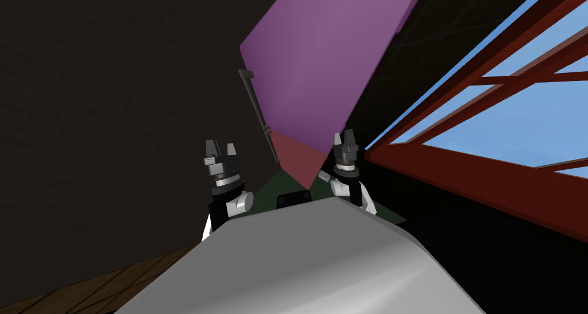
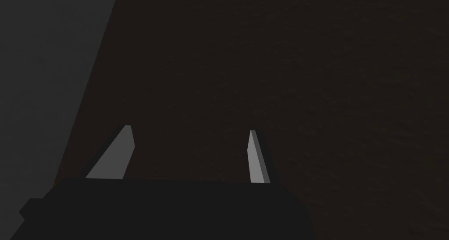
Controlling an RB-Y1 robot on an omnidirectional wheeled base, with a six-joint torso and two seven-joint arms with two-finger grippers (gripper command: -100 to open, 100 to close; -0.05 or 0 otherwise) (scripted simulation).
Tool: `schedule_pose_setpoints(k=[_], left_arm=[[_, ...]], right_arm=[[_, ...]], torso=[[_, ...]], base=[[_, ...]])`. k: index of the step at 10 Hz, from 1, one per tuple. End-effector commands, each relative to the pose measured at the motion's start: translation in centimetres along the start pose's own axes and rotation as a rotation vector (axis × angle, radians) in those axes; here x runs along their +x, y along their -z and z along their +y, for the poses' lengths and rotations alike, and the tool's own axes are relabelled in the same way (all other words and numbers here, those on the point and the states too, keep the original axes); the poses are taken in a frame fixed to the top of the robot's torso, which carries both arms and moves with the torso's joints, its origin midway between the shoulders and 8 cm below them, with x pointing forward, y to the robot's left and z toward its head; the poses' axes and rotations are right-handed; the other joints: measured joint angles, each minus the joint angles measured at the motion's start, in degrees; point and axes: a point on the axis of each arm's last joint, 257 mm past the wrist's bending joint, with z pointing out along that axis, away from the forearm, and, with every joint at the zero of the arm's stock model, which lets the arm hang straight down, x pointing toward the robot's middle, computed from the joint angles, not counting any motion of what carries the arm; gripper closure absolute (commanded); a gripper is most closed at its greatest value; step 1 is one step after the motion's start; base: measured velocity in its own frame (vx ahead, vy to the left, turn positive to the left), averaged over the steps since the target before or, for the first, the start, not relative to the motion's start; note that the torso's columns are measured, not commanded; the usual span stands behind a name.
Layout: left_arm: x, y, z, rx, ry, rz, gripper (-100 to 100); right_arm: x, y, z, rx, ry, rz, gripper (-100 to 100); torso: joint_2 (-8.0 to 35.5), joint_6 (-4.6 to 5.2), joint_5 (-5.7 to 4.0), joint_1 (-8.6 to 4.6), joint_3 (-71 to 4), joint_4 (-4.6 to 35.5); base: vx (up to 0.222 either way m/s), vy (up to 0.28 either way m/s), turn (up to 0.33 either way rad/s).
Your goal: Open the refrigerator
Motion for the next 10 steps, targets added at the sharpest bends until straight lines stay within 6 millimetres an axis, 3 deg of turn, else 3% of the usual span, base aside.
schedule_pose_setpoints(k=[1, 9, 10], left_arm=[[0.0, 0.0, 0.0, 0.000, 0.000, 0.000, 0], [0.0, 0.0, 0.0, 0.000, 0.000, 0.000, 0], [0.0, 0.0, 0.0, 0.000, 0.000, 0.000, 0]], right_arm=[[0.0, 0.0, 0.0, 0.000, 0.000, 0.000, 0], [0.0, 0.0, 0.0, 0.000, 0.000, 0.000, 0], [1.2, -0.3, -0.6, -0.006, 0.043, 0.048, -100]], torso=[[2.32, 0.00, 0.00, 0.00, -4.67, 2.35], [35.39, 0.00, 0.00, 0.00, -70.73, 35.37], [39.62, 0.00, 0.00, 0.00, -79.19, 39.60]], base=[[0.000, 0.000, 0.000], [0.000, 0.000, 0.000], [0.013, 0.017, -0.003]])
